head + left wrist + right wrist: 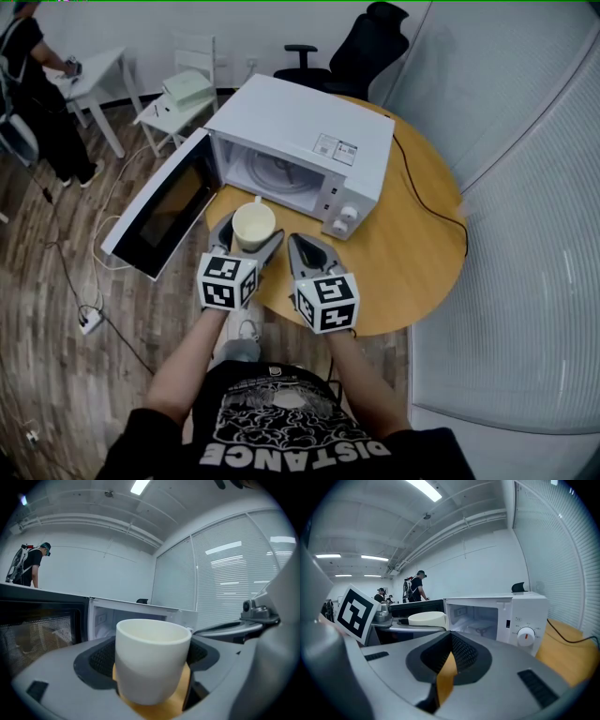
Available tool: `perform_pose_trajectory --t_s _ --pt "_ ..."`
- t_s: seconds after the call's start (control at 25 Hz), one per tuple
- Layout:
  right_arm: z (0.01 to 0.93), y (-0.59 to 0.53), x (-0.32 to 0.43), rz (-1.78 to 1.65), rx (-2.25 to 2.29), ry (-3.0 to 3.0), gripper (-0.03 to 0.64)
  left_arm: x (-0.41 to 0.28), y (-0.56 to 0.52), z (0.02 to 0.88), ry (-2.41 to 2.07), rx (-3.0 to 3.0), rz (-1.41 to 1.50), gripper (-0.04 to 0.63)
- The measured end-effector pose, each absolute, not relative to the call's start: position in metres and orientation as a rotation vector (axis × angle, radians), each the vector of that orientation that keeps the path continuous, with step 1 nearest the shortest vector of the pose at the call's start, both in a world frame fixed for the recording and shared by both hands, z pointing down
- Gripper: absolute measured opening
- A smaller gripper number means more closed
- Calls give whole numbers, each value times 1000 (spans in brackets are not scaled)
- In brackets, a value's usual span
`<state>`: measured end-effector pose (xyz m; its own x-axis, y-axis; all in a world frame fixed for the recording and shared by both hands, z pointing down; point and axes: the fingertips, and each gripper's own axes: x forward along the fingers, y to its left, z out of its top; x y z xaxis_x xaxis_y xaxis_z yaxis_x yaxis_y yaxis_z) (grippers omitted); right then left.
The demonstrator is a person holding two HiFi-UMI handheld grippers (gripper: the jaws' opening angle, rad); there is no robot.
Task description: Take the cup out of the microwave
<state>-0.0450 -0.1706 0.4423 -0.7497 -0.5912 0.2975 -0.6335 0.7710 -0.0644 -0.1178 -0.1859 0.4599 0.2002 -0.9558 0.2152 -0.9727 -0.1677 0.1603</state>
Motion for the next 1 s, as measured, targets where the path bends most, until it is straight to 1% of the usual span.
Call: perform_pose_trajectory --t_s 0.4,1.0 --pt "445 -148 -30 227 906 -2721 15 -105 -155 462 -1882 2170 87 446" --pt "446 -145 -22 234 889 -2727 15 -99 -150 461 -1900 2146 83 446"
